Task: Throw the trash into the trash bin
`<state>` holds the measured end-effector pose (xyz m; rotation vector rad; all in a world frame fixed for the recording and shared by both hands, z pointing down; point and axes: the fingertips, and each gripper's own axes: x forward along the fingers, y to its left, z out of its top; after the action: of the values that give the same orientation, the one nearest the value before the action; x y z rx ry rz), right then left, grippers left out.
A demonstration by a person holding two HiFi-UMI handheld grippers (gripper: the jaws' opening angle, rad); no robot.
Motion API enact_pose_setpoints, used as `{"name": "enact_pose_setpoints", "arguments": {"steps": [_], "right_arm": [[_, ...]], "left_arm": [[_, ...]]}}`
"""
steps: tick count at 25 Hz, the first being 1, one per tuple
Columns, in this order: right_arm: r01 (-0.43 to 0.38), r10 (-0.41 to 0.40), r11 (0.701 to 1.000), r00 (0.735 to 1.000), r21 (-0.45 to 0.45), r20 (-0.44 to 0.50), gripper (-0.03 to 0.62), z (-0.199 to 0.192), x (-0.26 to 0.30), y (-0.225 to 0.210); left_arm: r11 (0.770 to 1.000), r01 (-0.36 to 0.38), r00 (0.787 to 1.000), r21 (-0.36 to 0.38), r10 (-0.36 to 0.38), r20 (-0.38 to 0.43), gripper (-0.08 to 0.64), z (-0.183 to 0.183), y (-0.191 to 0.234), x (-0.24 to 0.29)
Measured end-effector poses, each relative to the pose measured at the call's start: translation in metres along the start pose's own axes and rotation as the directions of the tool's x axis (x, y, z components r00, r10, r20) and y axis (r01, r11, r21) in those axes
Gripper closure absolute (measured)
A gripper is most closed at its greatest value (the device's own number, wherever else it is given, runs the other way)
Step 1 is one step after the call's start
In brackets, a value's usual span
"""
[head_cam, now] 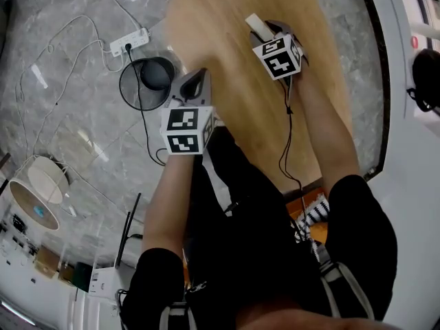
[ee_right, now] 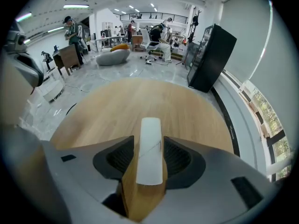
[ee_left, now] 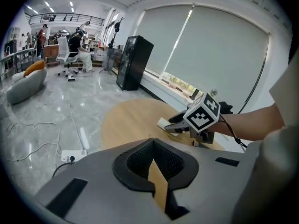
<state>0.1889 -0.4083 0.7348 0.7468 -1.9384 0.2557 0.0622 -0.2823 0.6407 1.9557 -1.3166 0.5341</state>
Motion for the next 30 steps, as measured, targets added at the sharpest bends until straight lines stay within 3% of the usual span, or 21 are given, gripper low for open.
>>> {"name": "enact_pose_setpoints", "arguments": {"steps": [4,8,12,21,25,30], "right_arm": [[0.017,-0.017,0.998,1.000,0.054,0.007,0.443,0.000,-0.003,0.000],[0.042,-0.055,0.993,0.991,0.108,0.119,0.445,0.019,-0.037,0.008],[0.018,-0.045,0.992,0.975,0.125,0.216,0.445,0.040,-0.073,0.039],[-0.130,0.091,0.985,0.953,0.117,0.290,0.445,0.084,-0.083,0.151],[-0.249,0.198,0.957,0.935,0.149,0.293,0.445,0.112,-0.064,0.225],[-0.289,0.258,0.952,0.936,0.104,0.241,0.445,0.135,-0.019,0.322]], "left_arm": [[1.000,0.008,1.000,-0.002,-0.008,0.009,0.548,-0.003,0.004,0.001],[1.000,0.003,1.000,-0.008,-0.003,0.025,0.548,-0.004,0.007,-0.005],[1.000,-0.017,0.999,-0.020,0.018,0.042,0.548,-0.003,0.017,-0.016],[0.991,-0.092,0.992,-0.102,0.100,0.076,0.548,-0.026,0.079,-0.062],[0.976,-0.147,0.984,-0.159,0.161,0.078,0.548,-0.057,0.131,-0.095],[0.957,-0.223,0.971,-0.183,0.236,0.049,0.548,-0.107,0.200,-0.136]]}}
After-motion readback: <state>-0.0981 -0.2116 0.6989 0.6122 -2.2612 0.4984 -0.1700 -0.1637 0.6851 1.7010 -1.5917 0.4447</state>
